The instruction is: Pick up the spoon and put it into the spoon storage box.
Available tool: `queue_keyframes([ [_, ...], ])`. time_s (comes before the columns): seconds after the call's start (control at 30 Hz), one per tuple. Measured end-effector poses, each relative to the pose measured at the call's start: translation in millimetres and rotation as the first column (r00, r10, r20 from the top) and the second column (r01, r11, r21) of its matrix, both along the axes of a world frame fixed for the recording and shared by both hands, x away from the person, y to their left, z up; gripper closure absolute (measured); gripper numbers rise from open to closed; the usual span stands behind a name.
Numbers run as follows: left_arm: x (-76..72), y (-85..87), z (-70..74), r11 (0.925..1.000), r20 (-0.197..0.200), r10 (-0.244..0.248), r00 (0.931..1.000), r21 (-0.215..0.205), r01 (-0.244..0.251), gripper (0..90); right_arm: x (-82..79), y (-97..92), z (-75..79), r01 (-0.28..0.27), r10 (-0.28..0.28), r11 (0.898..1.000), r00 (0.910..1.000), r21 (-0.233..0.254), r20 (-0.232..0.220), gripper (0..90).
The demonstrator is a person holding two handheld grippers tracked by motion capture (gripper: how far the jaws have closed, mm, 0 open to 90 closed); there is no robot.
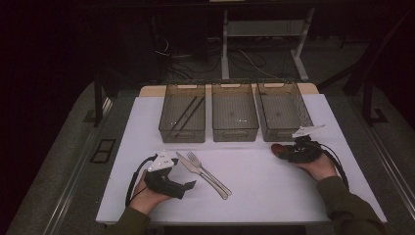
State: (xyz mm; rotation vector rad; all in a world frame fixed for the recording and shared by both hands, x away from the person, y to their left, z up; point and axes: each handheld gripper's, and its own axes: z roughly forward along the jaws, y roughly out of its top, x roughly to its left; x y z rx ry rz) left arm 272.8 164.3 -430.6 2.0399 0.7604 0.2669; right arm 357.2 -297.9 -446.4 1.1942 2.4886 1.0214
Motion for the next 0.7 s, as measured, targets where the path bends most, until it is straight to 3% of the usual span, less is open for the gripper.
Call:
queue_keyframes([
  [0.7, 0.0, -0.4, -0.1, 1.0000, 0.001, -0.002, 1.0000, -0.003, 0.002, 0.0, -4.3, 1.2, 6.8, -0.030, 0.030, 0.999, 0.9996, 0.021, 0.001, 84.4],
])
